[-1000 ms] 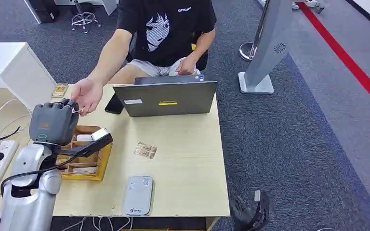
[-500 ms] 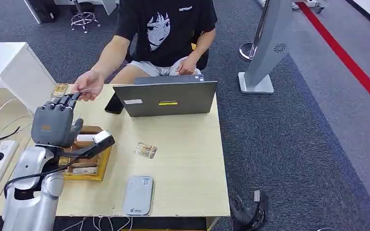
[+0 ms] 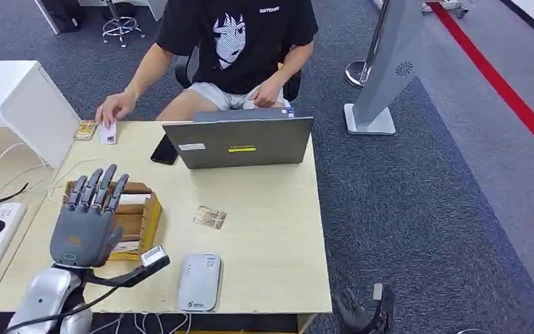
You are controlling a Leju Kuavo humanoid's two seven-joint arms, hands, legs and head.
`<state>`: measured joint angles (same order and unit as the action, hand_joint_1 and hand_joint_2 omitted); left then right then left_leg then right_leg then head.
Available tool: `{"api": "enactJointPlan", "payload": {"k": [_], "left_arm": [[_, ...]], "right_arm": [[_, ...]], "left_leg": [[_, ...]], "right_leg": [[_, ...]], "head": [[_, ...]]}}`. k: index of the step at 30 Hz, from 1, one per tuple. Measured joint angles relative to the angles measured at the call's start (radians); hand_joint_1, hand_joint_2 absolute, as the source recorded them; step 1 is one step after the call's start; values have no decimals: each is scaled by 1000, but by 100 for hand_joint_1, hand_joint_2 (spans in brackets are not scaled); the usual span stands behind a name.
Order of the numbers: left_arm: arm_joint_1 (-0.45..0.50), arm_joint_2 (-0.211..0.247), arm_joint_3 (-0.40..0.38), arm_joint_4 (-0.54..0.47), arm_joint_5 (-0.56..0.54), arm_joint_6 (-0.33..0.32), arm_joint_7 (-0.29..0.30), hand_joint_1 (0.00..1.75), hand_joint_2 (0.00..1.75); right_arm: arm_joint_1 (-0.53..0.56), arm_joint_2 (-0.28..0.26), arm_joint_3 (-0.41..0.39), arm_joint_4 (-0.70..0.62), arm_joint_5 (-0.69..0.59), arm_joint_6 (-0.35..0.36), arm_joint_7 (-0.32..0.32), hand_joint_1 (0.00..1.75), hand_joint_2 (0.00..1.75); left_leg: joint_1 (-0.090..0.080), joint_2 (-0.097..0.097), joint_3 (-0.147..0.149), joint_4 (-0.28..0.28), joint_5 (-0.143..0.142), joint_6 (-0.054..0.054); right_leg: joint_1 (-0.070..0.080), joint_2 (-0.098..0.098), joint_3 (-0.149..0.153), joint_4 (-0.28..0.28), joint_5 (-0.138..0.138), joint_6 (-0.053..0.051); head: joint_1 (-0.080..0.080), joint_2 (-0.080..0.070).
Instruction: Pass the card to the sensor for recognition and then transmit it.
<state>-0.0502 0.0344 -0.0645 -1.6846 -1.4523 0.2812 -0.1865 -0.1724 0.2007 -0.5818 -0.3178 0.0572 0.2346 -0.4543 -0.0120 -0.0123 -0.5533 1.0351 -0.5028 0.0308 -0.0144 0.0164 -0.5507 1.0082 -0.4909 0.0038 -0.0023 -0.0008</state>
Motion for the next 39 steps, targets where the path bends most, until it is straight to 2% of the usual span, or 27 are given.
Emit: {"api": "enactJointPlan", "payload": {"k": [4,14,15,16,17,21,39], "left_arm": [[29,16,0,-16,-2,0,6,0,175],[34,19,0,-20,-3,0,6,0,175],[54,30,0,-29,1,1,6,0,175],[140,50,11,-72,35,6,5,0,175],[171,54,27,-84,44,4,-3,0,175],[210,55,55,-95,48,3,-11,0,175],[235,39,73,-95,43,-3,-31,0,175]], "right_arm": [[1,-1,-4,-1,0,0,-1,0,175],[1,-1,-9,-1,0,0,-1,0,175],[2,-1,-12,-1,-5,1,-6,0,175],[14,-4,-23,-5,-19,8,-15,0,175],[17,-5,-29,-7,-19,12,-18,0,175],[20,-6,-40,-10,-21,15,-19,0,175],[23,-6,-49,-15,-16,18,-19,0,175]], "left_leg": [[0,0,0,0,0,0],[0,0,0,0,0,0],[0,0,0,0,0,-1],[0,0,-1,0,0,-1],[0,0,-1,0,0,-1],[0,0,-1,0,0,-1],[0,0,-1,0,1,-1]], "right_leg": [[0,0,0,0,0,0],[0,0,0,0,0,0],[0,0,1,0,1,0],[0,0,0,0,0,0],[0,0,-1,0,0,0],[0,0,-1,0,0,0],[0,0,-1,0,1,-1]], "head": [[0,0],[0,0],[0,0],[0,0],[0,0],[0,0],[0,0]]}}
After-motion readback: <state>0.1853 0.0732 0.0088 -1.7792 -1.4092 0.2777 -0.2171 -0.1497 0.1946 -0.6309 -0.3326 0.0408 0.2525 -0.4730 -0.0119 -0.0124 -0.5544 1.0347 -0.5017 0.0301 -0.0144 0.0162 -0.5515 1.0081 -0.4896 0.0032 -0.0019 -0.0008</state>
